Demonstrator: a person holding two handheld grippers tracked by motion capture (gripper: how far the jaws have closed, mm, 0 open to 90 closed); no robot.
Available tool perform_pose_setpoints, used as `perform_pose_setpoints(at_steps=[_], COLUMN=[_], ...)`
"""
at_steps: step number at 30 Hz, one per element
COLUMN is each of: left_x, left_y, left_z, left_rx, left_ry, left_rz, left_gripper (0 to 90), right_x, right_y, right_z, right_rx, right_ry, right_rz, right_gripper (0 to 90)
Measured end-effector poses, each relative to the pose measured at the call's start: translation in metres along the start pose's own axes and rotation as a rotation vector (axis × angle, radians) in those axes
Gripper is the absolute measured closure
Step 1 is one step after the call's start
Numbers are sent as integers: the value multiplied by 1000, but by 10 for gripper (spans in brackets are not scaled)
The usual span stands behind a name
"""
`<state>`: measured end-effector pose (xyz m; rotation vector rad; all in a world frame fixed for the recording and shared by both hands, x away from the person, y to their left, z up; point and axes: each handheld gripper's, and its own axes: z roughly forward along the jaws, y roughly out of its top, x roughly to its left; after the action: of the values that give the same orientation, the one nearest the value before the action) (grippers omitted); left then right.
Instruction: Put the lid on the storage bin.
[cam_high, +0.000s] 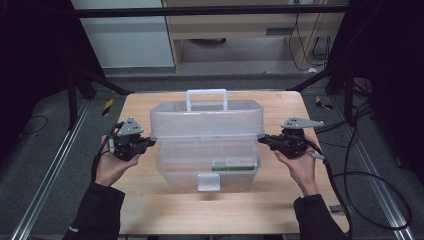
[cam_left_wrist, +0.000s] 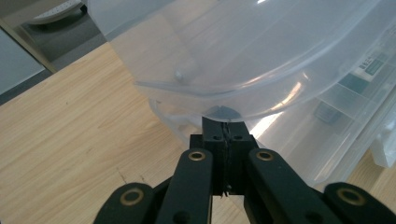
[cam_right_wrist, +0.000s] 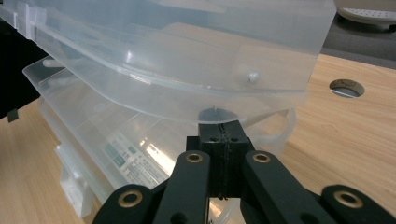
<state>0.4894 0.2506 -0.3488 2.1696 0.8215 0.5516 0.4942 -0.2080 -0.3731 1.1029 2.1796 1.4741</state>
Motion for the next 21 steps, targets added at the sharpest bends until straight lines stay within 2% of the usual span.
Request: perform_pose_setpoints(at_steps=[8,16,21], left_x=[-6,-11,-14], left_y=[-16,-27,-31], left_z=[3,7,9], left_rx=[-3,4,27], left_ry=[-7,-19,-21], left_rz=[-21,-28,-19], left_gripper=[894,894,893], right_x=[3,4,6], right_y=[-17,-28,-34], right_z=[-6,-6,-5], right_rx=[-3,33,53], right_ry=[-22,-37,-47], right_rz=[0,-12,-18], right_gripper=[900,900,900])
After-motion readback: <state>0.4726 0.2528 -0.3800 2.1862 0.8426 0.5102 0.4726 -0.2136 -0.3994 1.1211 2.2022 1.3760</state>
